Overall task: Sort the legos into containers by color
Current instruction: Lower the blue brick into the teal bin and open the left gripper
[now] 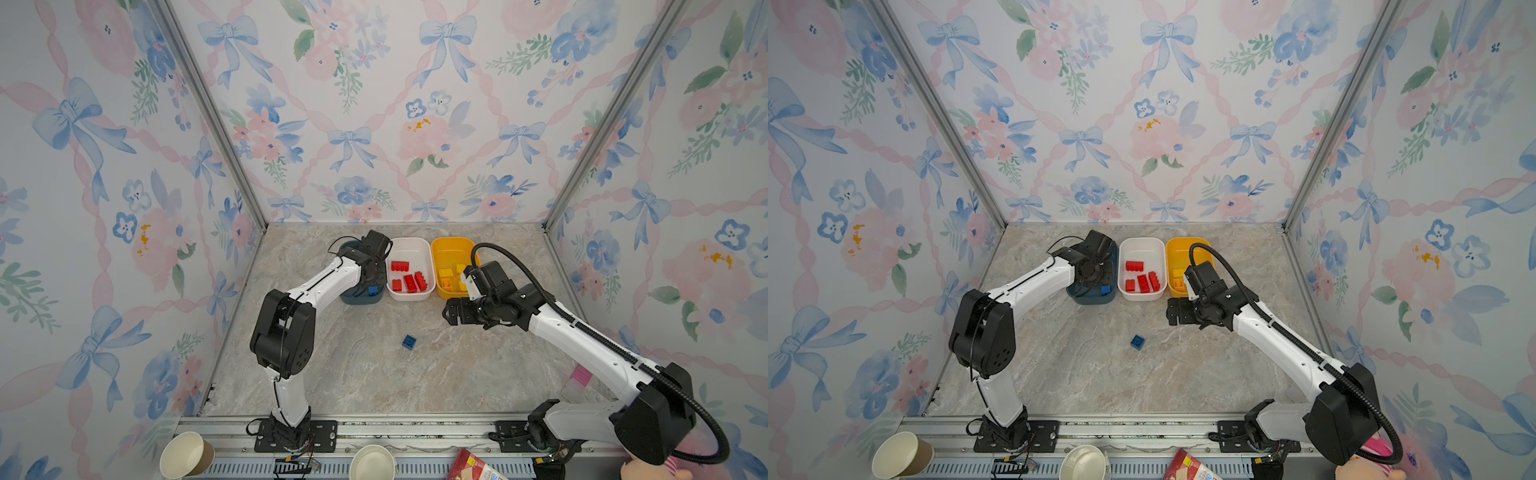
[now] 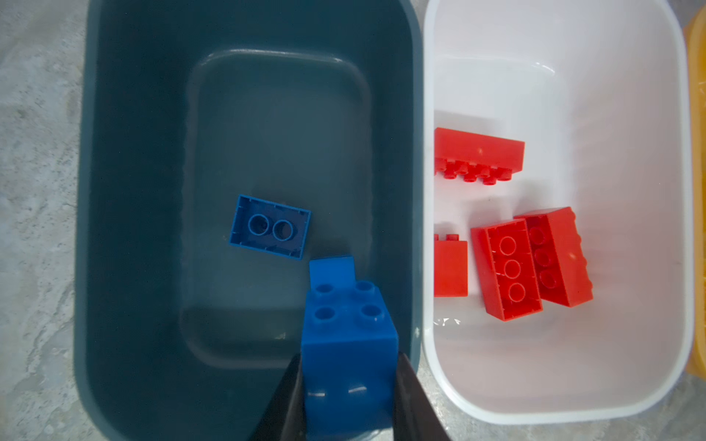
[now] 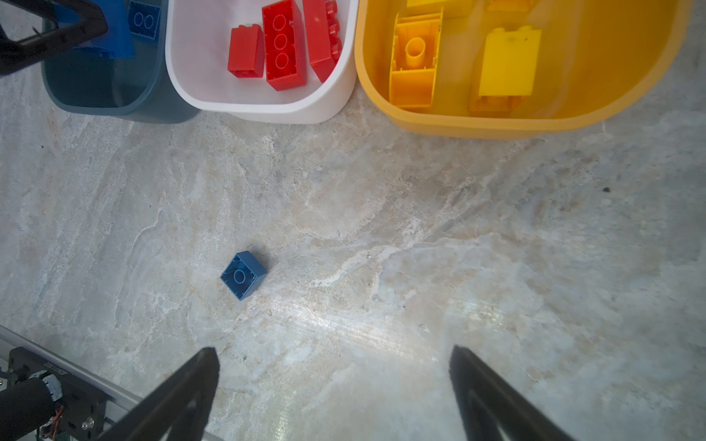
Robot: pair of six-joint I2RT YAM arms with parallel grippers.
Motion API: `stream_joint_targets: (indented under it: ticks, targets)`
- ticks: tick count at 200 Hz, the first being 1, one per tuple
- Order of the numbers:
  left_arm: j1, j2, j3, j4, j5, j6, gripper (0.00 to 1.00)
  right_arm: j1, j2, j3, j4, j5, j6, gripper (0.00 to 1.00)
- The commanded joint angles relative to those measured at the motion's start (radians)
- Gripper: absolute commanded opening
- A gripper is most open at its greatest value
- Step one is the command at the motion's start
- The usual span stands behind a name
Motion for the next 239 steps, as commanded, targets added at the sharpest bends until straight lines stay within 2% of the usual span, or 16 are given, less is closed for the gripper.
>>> stream_joint_targets:
  ticks: [1,30,52,154,239]
  targets:
    - [0.009,0.033,0.045,0.009,-0.001,0.029,0.33,-0.013,-0.022,-0.017,-0.034,0.019,0.016,0.97]
    - [0.012,0.045,0.053,0.008,-0.004,0.033,0.49,-0.016,-0.025,-0.010,-0.039,0.027,0.015,0.97]
    - [0.014,0.045,0.052,0.009,-0.009,0.034,0.54,-0.020,-0.028,-0.012,-0.040,0.027,0.017,0.97]
    - [-0.007,-0.048,-0.012,0.007,0.021,0.020,0.58,-0.026,-0.011,-0.018,-0.038,0.013,0.008,0.97]
    - [-0.167,-0.263,-0.228,0.007,0.040,-0.042,0.61,-0.042,-0.028,-0.042,-0.052,-0.001,-0.015,0.97]
